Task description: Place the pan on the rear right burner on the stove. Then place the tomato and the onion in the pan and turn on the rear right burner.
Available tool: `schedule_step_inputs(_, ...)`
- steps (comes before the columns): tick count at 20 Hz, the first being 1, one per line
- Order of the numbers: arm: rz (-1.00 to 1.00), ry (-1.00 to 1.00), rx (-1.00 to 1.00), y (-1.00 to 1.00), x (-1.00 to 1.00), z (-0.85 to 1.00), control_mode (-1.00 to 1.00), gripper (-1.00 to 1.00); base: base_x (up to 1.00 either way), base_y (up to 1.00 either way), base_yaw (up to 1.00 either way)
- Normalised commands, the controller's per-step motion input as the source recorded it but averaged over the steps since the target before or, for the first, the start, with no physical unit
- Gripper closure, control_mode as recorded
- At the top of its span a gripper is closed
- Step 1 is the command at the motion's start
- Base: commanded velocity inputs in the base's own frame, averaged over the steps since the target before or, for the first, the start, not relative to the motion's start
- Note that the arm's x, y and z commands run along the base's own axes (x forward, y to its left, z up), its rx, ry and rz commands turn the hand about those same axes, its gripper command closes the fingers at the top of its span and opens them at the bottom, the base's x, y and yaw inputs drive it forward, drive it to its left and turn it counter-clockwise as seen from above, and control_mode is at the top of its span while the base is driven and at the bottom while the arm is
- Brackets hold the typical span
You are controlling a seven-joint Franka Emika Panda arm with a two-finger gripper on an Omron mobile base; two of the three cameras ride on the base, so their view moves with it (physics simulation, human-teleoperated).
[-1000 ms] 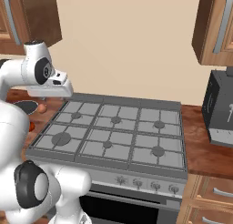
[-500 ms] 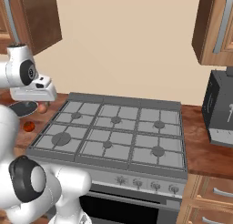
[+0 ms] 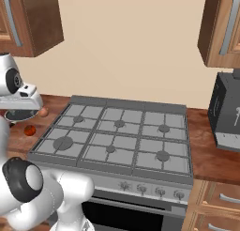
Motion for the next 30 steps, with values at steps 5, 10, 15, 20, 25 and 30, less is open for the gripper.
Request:
schedule_step_inputs(5, 0.0, 0.0, 0.0, 0.53, -0.01, -0.21, -1.0, -1.0, 0.0, 0.0, 0.0)
schedule_step_inputs(10, -0.01, 0.01, 0.0, 0.54, 0.0, -0.18, -1.0, -1.0, 0.0, 0.0, 0.0)
schedule_step_inputs(15, -0.01, 0.0, 0.0, 0.52, 0.0, -0.19, -1.0, -1.0, 0.0, 0.0, 0.0)
schedule_step_inputs(20, -0.02, 0.0, 0.0, 0.51, 0.04, -0.22, -1.0, -1.0, 0.0, 0.0, 0.0)
schedule_step_inputs(25, -0.02, 0.0, 0.0, 0.29, 0.02, -0.18, -1.0, -1.0, 0.0, 0.0, 0.0)
schedule_step_inputs(30, -0.03, 0.0, 0.0, 0.27, 0.03, -0.13, -1.0, -1.0, 0.0, 0.0, 0.0)
